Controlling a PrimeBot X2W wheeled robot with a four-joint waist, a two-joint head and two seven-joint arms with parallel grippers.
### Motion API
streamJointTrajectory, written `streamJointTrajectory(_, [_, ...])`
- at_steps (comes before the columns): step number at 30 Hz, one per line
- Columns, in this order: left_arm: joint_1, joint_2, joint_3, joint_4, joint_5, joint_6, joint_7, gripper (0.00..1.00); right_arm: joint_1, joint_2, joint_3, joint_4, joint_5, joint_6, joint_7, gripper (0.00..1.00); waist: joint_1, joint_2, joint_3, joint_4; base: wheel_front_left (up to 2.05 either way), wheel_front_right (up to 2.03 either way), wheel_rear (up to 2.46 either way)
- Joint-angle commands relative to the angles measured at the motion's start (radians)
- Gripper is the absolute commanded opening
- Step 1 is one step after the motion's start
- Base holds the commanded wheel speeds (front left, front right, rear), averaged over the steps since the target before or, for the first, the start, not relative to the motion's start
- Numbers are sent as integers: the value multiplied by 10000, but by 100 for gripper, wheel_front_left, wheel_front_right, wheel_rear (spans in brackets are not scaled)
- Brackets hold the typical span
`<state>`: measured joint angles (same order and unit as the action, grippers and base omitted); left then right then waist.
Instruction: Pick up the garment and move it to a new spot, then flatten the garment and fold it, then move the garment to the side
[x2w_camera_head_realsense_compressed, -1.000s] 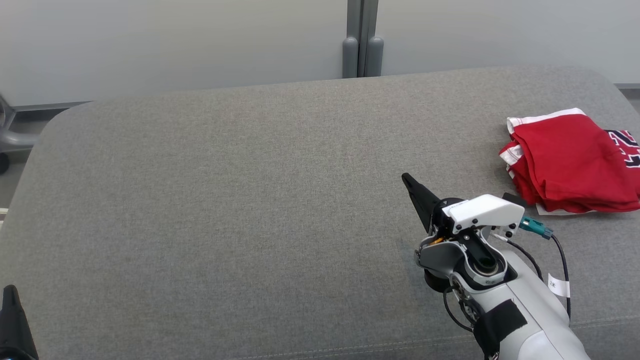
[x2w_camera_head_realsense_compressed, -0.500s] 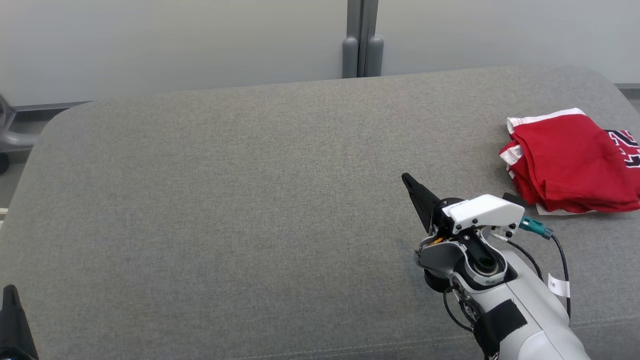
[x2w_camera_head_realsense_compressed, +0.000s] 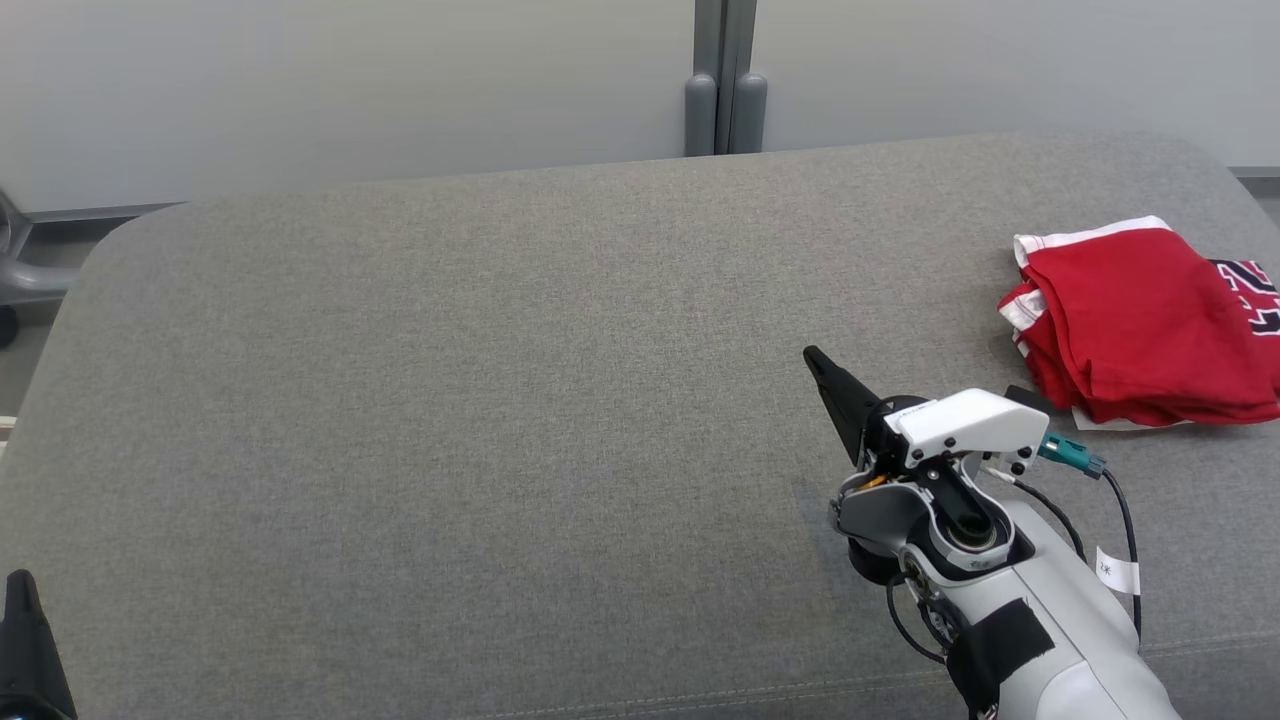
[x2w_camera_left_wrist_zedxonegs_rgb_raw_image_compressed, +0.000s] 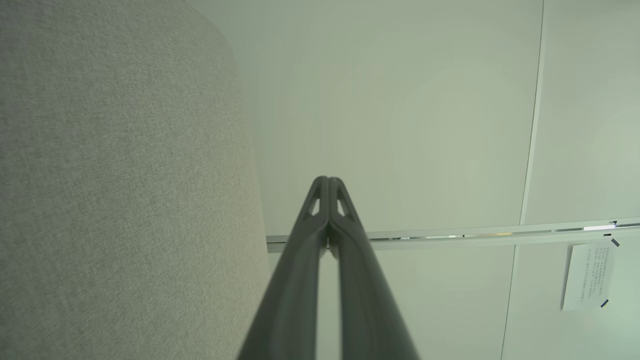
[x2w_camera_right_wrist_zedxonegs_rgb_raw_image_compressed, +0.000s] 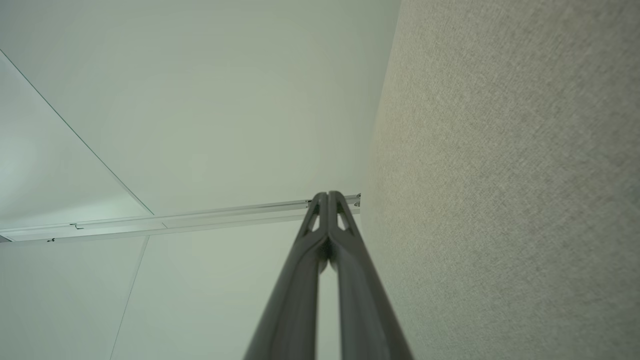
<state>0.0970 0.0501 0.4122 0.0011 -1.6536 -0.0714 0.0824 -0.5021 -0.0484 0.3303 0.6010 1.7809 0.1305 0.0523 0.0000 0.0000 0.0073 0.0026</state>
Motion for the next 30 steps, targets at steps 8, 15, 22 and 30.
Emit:
streamJointTrajectory(8, [-98,1,12,-31,-129,11,16,0,-57,-34,12,20,46,4,14,0,0,0,0,0,0,0,0])
streamJointTrajectory(15, [-98,1,12,-31,-130,11,16,0,-57,-34,12,19,46,4,14,0,0,0,0,0,0,0,0])
streamJointTrajectory(22, [-98,1,12,-31,-130,11,16,0,-57,-34,12,19,46,4,13,0,0,0,0,0,0,0,0])
streamJointTrajectory(30, [-98,1,11,-32,-130,11,15,0,-57,-34,12,19,46,4,13,0,0,0,0,0,0,0,0])
